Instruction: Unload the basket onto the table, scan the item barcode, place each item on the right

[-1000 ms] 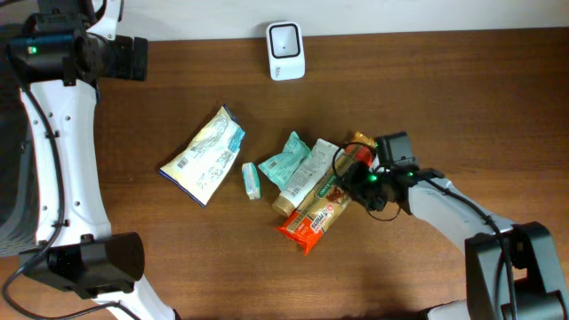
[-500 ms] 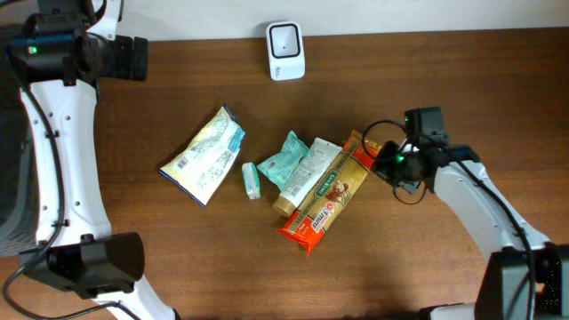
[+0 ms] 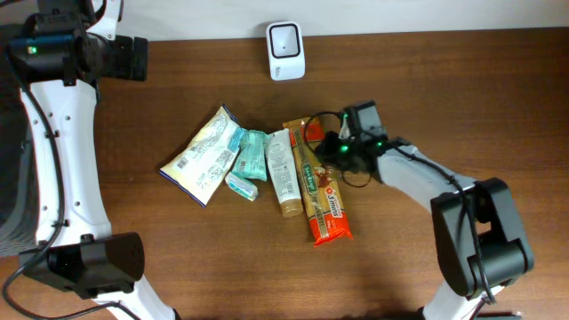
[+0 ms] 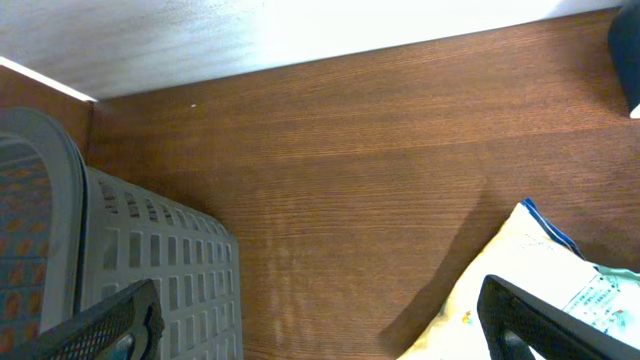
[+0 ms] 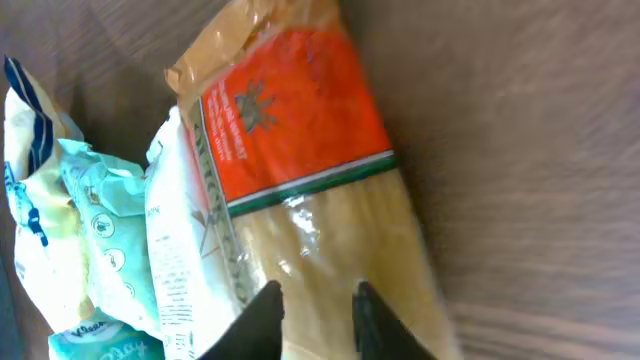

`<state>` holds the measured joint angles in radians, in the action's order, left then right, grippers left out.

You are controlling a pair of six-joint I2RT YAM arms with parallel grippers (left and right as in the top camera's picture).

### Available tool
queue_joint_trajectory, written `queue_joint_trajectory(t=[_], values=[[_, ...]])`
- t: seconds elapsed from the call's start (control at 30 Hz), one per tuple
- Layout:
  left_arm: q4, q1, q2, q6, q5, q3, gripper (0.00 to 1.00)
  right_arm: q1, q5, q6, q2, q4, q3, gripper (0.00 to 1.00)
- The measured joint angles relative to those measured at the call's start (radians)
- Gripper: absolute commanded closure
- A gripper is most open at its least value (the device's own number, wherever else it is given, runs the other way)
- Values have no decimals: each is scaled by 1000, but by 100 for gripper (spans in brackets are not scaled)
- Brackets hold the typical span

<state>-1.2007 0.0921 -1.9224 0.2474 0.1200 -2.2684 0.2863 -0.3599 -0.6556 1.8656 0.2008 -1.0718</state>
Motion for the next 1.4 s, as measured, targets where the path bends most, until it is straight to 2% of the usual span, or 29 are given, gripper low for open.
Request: queue_joint_trajectory(t=[0.03,0.07,0.13,0.2,0.3,0.37,0.5,0.7,0.8,1.4], values=[[0,0,0,0,0,0,1,-39,-34,66,-2,127,-41,16],[0,0,0,0,0,0,1,-67,-64,144,-2,211,-80,1],[0,0,0,0,0,0,1,-96,-121,347,-4,282,-150,1],[0,0,0,0,0,0,1,-95,-146,467,-4,293,-151,1],[0,0,0,0,0,0,1,-74,-127,569,-4,320,-153,1],[0,0,0,0,0,0,1,-10,-47,604,-4,332,-153,1],[0,0,0,0,0,0,1,20,32,614,-4,335,-153,9],[0,0,0,0,0,0,1,20,46,630,9,327,-154,9],[0,0,0,0,0,0,1,20,43,637,69,327,-155,9],[0,0,0,0,0,0,1,20,26,638,69,322,-155,9]])
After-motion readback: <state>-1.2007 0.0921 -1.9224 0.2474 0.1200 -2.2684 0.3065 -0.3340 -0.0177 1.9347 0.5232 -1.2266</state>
